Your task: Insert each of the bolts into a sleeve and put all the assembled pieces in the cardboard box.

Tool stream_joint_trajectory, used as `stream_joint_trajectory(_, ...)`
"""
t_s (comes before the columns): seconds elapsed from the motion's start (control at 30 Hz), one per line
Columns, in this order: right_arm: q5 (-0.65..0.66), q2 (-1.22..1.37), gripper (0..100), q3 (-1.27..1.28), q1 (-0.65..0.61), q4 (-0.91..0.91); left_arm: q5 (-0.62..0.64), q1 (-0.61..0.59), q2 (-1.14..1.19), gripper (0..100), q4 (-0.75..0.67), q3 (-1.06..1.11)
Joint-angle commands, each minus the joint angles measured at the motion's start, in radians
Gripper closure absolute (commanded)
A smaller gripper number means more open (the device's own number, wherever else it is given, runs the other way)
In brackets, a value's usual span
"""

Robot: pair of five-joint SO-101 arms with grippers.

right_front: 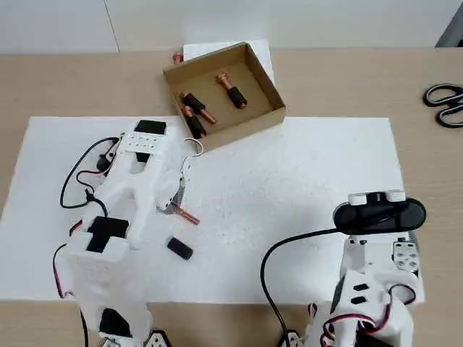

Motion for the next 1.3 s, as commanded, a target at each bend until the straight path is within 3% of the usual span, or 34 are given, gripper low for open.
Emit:
stream_joint_trajectory(0.0, 0.008, -0.007, 99.1, -0.006, 0.007, -0.018, -0.012, -0.083, 0.064, 99, -0.003, 0.036)
stream_joint_trajectory(0.2, 0.008, -0.007, 99.1, -0.006, 0.007, -0.018, -0.015, -0.080, 0.063, 99, -0.011, -0.093)
stream_joint_trajectory(0.37, 0.008, -0.007, 99.1, -0.006, 0.005, -0.018, -0.054, -0.066, 0.063, 99, 0.150, -0.366)
stream_joint_trajectory(0.43, 0.008, -0.007, 99.1, -0.006, 0.005, -0.018, -0.107, -0.052, 0.063, 99, 0.219, -0.483)
stream_joint_trajectory(0.57, 0.008, -0.007, 99.3, -0.008, 0.004, -0.019, -0.282, -0.026, 0.029, 99, 0.218, -0.570)
stream_joint_trajectory(0.73, 0.008, -0.007, 99.4, -0.008, -0.001, -0.024, -0.440, 0.043, -0.126, 99, 0.216, -0.578)
stream_joint_trajectory(0.83, 0.008, -0.005, 99.4, -0.011, -0.068, -0.018, -0.525, 0.104, -0.245, 99, 0.216, -0.567)
stream_joint_trajectory(1.0, 0.009, -0.008, 99.4, -0.012, -0.236, 0.048, -0.537, 0.187, -0.476, 99, 0.216, -0.489)
stream_joint_trajectory(1.27, 0.009, -0.008, 99.4, -0.212, -0.246, 0.145, -0.539, 0.336, -0.859, 99, 0.213, -0.188)
